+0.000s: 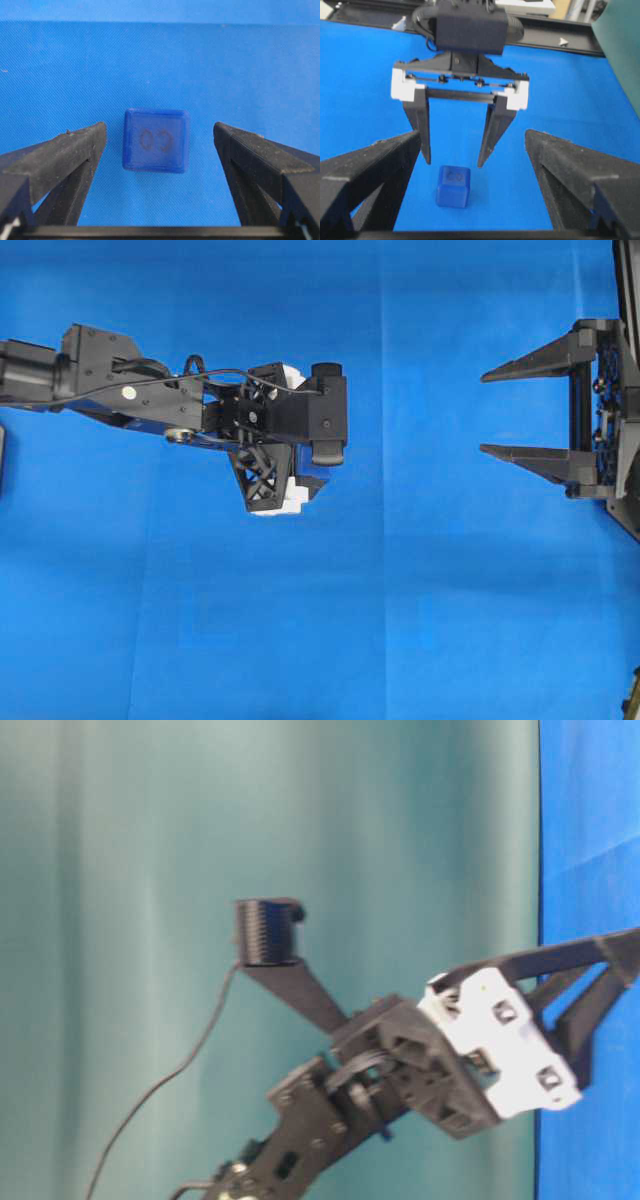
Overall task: Handover the blue block to the right arm after grasping it with the left arm, then place it in the designated position.
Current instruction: 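Close the left gripper on the blue cube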
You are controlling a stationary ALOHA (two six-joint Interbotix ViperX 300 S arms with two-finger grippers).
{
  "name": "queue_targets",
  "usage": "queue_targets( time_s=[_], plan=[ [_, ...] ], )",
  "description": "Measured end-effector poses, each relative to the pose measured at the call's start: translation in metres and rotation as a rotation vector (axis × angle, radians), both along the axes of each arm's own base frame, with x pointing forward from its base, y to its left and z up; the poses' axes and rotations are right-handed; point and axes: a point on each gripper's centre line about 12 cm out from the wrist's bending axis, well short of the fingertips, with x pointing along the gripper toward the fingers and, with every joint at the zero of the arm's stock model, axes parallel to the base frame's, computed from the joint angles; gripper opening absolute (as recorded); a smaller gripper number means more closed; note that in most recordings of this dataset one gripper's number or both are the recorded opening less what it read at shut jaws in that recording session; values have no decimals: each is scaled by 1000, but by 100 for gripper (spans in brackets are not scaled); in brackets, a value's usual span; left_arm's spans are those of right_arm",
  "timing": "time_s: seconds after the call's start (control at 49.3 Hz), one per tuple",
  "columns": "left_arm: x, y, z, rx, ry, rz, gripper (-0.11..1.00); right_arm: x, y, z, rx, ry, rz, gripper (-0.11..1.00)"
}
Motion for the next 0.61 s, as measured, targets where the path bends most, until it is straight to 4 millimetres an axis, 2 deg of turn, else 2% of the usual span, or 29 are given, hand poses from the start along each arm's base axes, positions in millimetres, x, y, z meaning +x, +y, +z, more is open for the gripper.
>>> queue_targets(
  time_s=[0.365, 0.466, 0.608],
  plan=[
    [7, -1, -49, -2, 49, -2, 92, 2, 0, -2, 0, 6, 0, 97],
    [7, -1, -57, -2, 58, -3, 92, 2, 0, -2, 0, 8, 0, 97],
    [8, 0, -58, -2, 55, -1, 92, 2, 0, -2, 0, 8, 0, 97]
  ],
)
